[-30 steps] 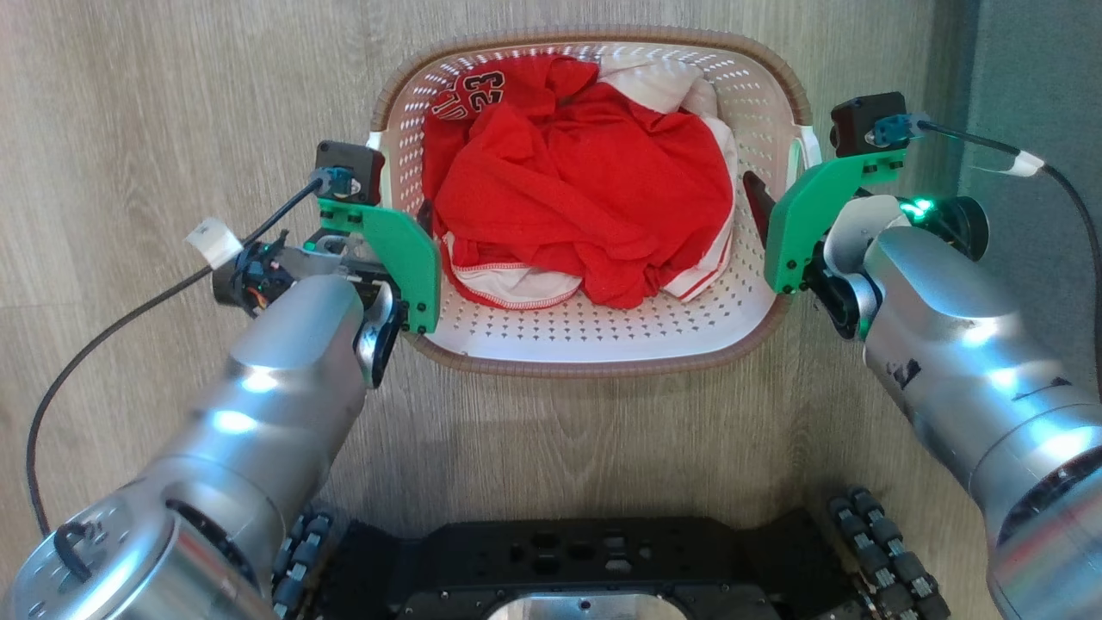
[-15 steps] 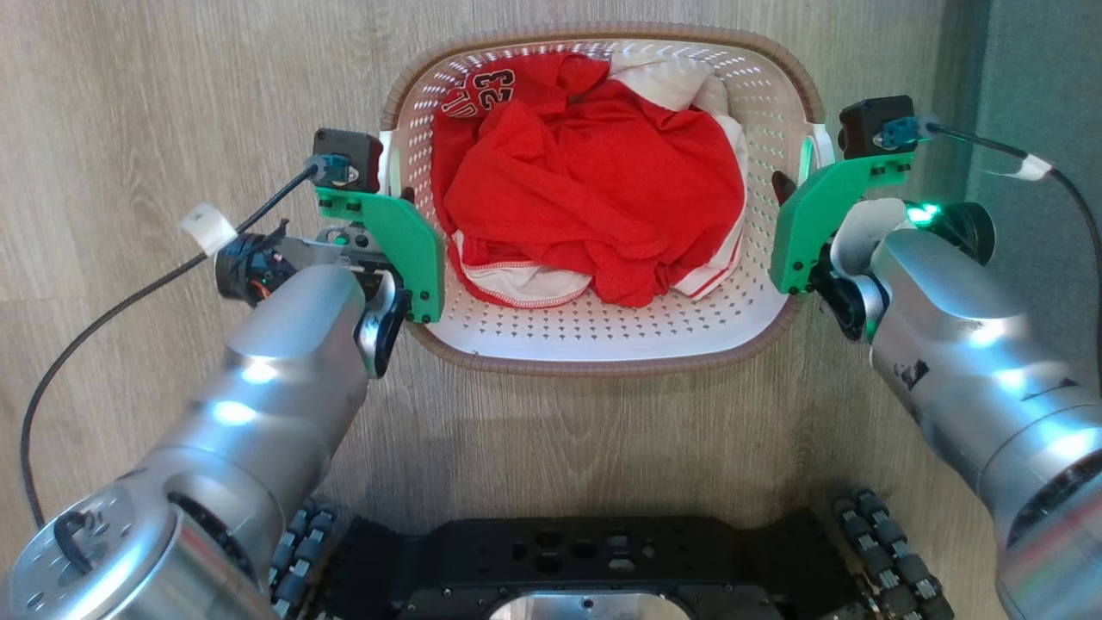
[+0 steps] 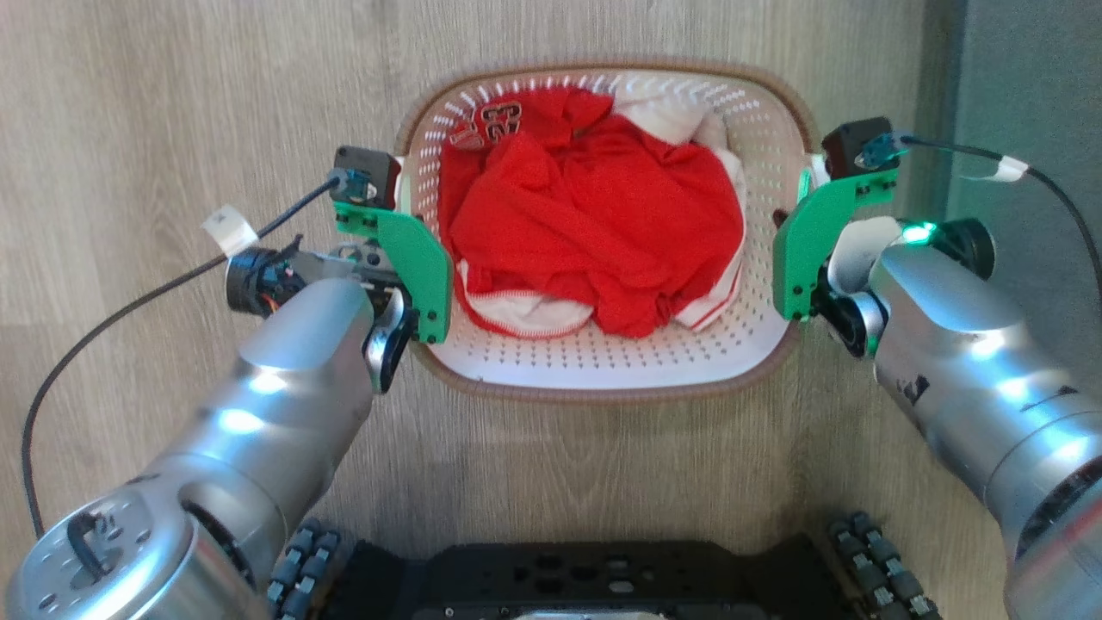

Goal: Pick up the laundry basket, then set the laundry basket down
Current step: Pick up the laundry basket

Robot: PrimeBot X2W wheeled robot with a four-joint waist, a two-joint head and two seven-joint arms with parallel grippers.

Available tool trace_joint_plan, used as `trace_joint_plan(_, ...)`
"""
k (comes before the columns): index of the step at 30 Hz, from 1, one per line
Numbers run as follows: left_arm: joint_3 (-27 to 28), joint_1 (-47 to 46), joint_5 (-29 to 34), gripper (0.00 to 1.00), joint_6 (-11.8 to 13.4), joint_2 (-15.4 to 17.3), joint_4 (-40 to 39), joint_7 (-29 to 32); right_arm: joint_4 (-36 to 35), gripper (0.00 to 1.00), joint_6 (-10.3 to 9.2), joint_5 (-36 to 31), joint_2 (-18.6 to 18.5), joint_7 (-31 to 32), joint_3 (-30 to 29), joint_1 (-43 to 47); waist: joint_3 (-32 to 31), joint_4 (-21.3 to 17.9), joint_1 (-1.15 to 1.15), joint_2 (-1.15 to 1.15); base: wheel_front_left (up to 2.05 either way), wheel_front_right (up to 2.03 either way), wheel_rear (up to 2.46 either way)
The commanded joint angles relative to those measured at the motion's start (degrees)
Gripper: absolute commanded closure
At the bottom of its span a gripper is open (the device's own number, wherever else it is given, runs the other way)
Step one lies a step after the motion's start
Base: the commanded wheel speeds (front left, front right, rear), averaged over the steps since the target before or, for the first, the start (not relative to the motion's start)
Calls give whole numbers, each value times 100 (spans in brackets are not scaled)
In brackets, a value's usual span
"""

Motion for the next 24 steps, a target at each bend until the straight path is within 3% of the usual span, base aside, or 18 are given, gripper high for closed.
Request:
trace_joint_plan(1,-48,135,4,100,-47,106,-12,35,-124,100,41,-2,5,70,117,349,-185,-6,0,0,0,0,0)
trace_joint_plan(19,-387,789,-184,100,-679,106,169,1077,-300,100,41,734,93,1501,617,870,-2167,6,0,0,0,0,0)
trace_joint_plan(24,-419,1059,-245,100,-814,106,198,1354,-303,100,41,882,179,1647,715,1017,-2765,-14,0,0,0,0,0)
